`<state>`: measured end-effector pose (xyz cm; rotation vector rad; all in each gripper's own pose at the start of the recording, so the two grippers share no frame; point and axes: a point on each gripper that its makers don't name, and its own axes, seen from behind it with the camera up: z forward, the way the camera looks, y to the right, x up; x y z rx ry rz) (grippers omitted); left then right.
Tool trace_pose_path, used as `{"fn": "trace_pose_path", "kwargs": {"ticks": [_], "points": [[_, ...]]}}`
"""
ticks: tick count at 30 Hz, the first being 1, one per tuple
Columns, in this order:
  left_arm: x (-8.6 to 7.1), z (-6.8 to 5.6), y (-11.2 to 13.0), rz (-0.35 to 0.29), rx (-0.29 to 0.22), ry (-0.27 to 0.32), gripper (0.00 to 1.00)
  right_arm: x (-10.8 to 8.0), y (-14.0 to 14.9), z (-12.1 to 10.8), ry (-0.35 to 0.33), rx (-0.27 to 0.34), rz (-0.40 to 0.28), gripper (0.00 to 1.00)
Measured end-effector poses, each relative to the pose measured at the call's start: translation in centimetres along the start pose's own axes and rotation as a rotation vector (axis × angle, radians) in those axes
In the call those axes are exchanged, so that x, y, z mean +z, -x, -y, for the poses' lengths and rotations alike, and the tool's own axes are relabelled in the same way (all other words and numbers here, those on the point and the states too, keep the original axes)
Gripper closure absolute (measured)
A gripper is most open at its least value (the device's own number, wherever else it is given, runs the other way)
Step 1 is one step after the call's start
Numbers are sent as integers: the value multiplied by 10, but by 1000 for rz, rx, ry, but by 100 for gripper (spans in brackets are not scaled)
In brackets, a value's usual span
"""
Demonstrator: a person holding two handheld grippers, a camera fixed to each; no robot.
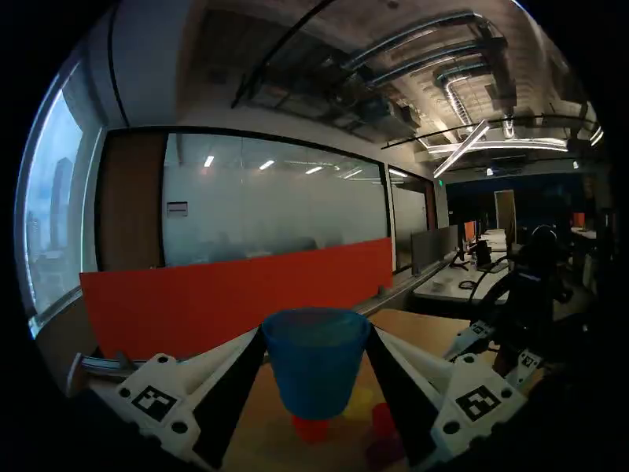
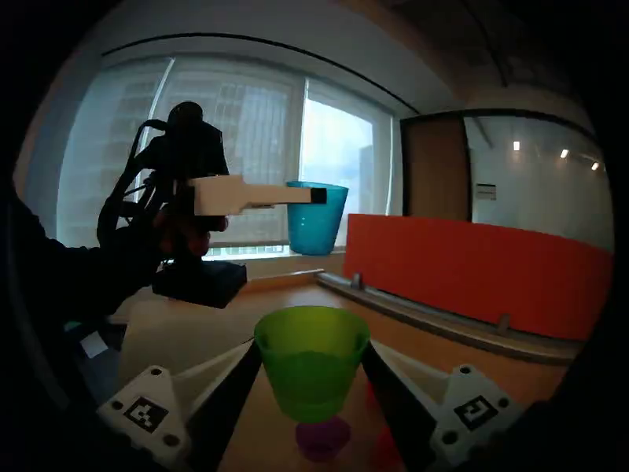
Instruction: Pour water
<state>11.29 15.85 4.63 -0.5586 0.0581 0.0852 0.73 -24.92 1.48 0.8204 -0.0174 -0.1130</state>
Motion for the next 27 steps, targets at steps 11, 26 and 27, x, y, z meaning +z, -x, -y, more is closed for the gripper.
{"fn": "trace_pose_path", "kwargs": {"ticks": [11,26,27], "points": [[-12,9,41,69,8,-24,13,-23,17,-17,47,0,47,10],[-21,-1,91,172,9,5,13,-48,37,-31,79,11,107,10],[-21,-1,95,183,10,6,13,-49,39,-32,78,11,114,10]]}}
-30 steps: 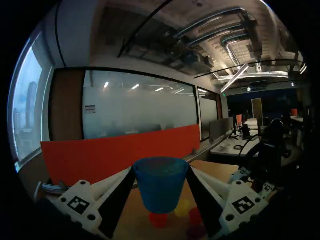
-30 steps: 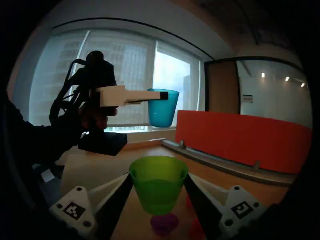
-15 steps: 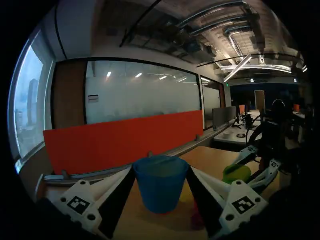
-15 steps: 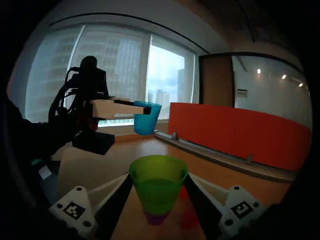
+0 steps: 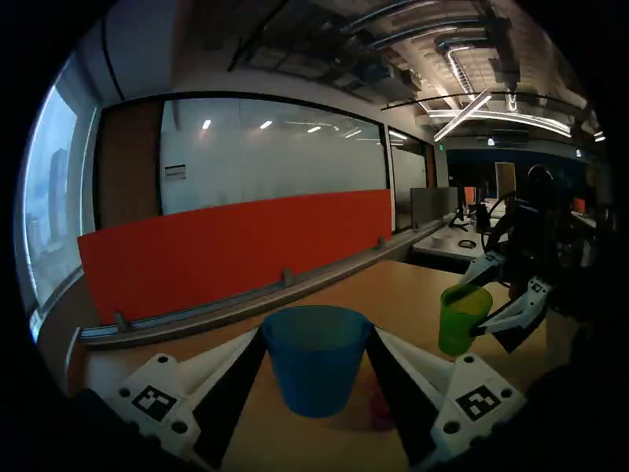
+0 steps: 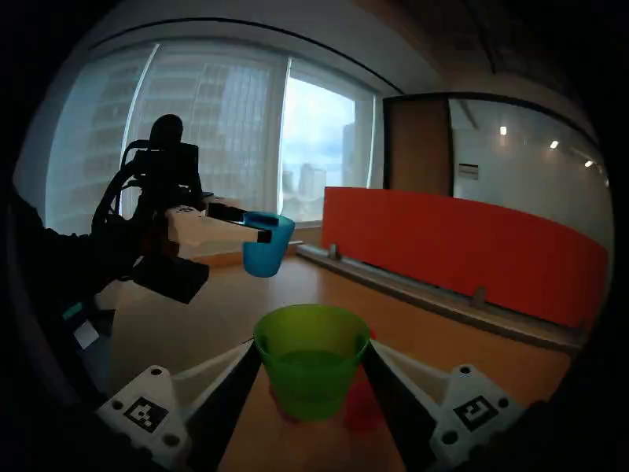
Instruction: Pour water
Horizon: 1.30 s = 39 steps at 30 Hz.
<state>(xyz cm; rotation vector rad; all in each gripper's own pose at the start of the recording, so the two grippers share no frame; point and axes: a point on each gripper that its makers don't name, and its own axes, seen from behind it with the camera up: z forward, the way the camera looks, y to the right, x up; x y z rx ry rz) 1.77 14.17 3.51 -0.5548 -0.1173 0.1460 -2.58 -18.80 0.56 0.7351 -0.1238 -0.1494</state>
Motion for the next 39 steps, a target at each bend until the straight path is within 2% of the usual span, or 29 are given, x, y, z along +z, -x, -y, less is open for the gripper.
{"fn": "trace_pose_path", "kwargs": {"ticks": [8,15,24,36,39], "points": [[3,0,35,82,15,4,12,-6,22,-3,-6,-2,77,10],[7,-8,67,163,49,20,12,-10,42,-3,-20,12,137,10],[9,-14,104,253,52,36,12,-8,66,-3,-37,29,215,10],[12,-16,150,397,112,69,12,-3,95,-2,-64,42,323,10],[14,-16,162,428,113,73,12,-2,104,-1,-68,39,352,10]]}}
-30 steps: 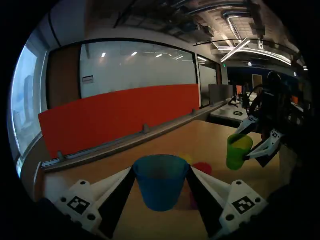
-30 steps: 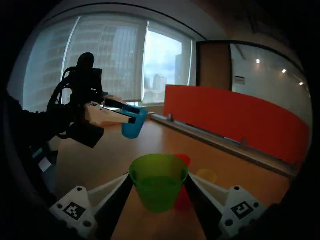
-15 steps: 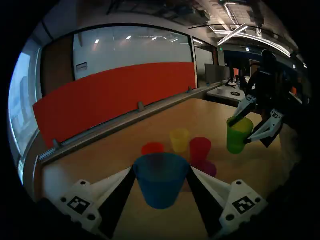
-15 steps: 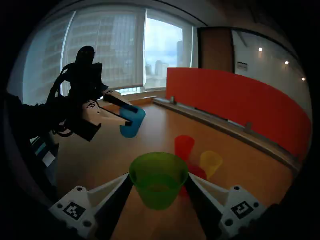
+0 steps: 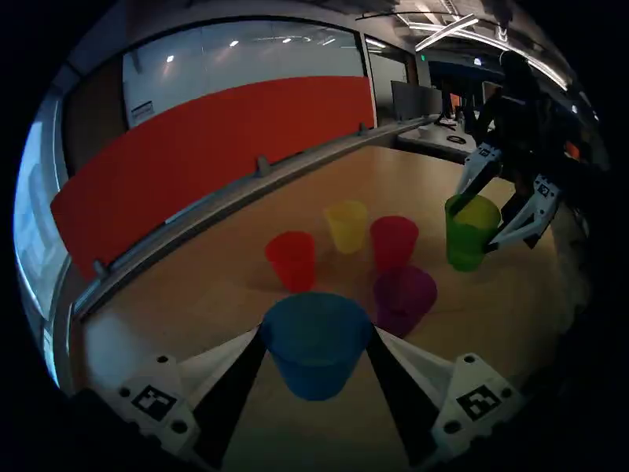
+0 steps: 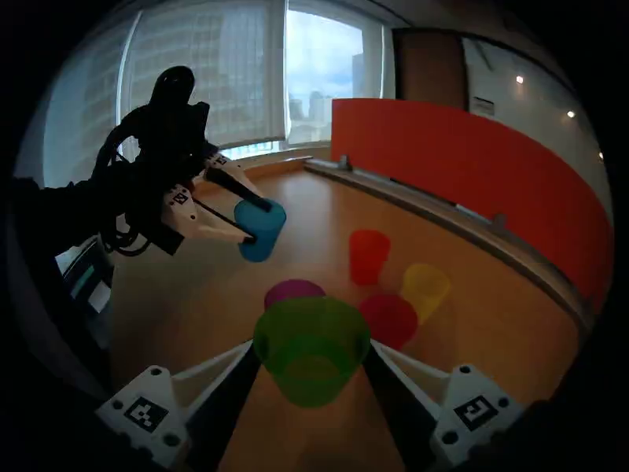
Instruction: Pour water
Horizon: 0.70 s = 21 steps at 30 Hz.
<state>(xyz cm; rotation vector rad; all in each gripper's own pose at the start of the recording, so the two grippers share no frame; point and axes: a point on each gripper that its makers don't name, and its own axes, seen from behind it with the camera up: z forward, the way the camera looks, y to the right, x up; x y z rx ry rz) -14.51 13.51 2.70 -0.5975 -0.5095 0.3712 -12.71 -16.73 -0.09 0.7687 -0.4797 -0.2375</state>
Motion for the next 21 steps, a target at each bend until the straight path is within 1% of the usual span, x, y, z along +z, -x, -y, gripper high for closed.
{"fn": "trace_pose_path", "kwargs": {"ticks": [6,12,17,21], "points": [[12,-4,16,44,-12,23,12,8,14,1,-8,-5,46,10],[20,-5,27,70,-7,30,12,14,23,0,-8,-6,76,10],[26,-11,34,94,-10,55,12,18,27,-1,-9,-2,91,9],[31,-15,39,111,3,67,12,22,31,-1,-11,5,102,10]]}}
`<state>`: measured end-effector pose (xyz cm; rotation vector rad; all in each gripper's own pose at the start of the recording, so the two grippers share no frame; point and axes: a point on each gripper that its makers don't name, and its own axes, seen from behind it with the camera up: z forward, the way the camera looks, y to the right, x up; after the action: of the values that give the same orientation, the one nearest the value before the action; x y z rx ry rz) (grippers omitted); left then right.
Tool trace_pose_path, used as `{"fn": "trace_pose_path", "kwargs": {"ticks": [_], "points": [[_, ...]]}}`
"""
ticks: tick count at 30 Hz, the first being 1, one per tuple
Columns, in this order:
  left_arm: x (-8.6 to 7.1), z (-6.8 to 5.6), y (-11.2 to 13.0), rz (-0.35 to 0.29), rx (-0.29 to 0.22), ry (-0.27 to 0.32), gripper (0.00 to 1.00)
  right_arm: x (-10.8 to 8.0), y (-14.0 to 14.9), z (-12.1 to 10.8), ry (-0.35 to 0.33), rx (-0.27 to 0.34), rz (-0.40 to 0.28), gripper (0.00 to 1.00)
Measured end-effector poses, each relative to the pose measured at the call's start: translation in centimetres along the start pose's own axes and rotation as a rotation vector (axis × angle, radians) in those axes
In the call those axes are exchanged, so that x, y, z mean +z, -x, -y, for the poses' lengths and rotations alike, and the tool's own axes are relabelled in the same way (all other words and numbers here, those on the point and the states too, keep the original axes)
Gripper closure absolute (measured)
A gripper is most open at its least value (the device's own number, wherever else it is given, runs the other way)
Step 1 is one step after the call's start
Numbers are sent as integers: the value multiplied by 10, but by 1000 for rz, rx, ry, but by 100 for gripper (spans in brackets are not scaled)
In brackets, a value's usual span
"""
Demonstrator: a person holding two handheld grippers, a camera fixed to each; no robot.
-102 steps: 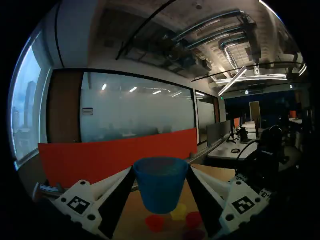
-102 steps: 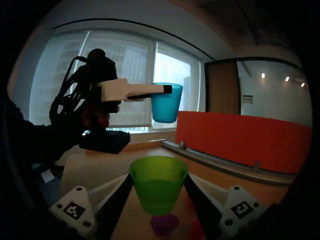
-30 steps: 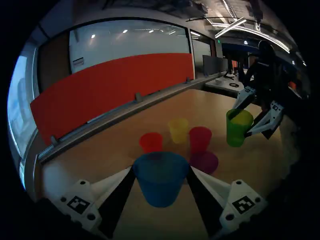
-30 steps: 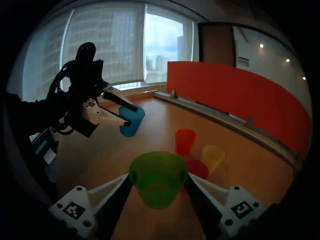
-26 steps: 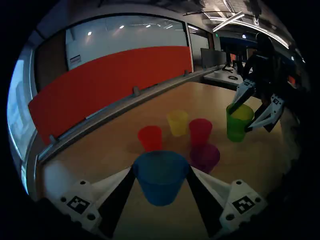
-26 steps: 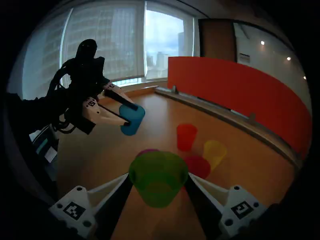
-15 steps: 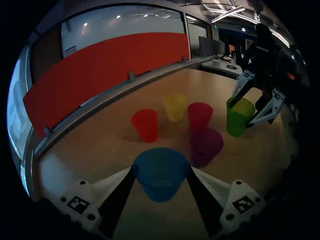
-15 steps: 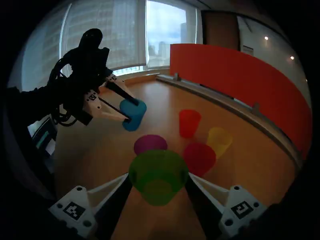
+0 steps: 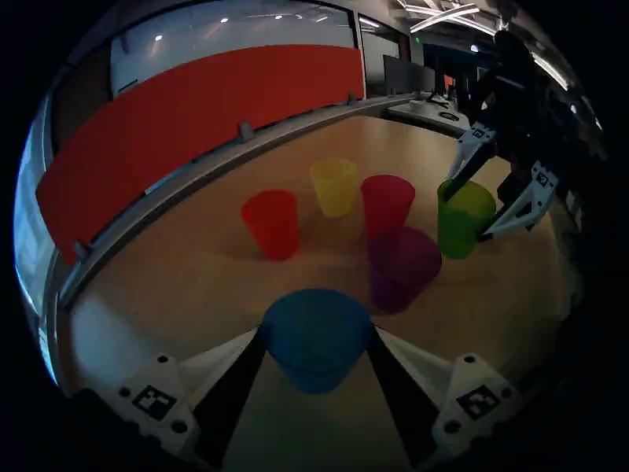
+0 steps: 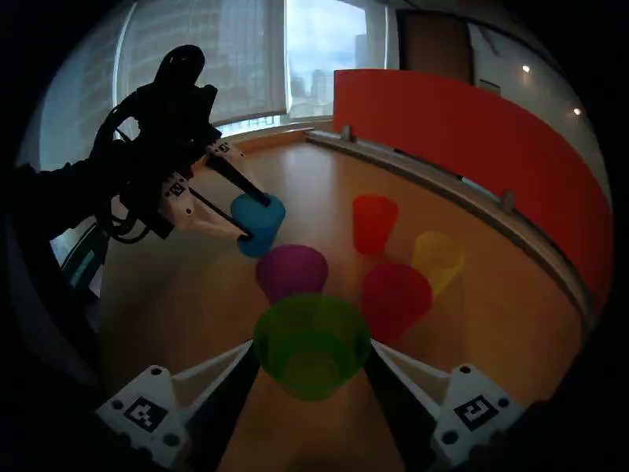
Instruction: Pour water
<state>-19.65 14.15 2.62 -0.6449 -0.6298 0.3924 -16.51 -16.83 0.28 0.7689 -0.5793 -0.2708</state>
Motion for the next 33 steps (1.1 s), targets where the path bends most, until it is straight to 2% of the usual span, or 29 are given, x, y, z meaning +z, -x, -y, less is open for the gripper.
{"fn": "trace_pose_path", "kwargs": {"ticks": [11,33], "points": [[7,-7,9,22,3,27,12,7,8,3,-9,2,15,9],[-3,-3,25,26,-39,45,12,12,17,6,-4,-5,28,10]]}}
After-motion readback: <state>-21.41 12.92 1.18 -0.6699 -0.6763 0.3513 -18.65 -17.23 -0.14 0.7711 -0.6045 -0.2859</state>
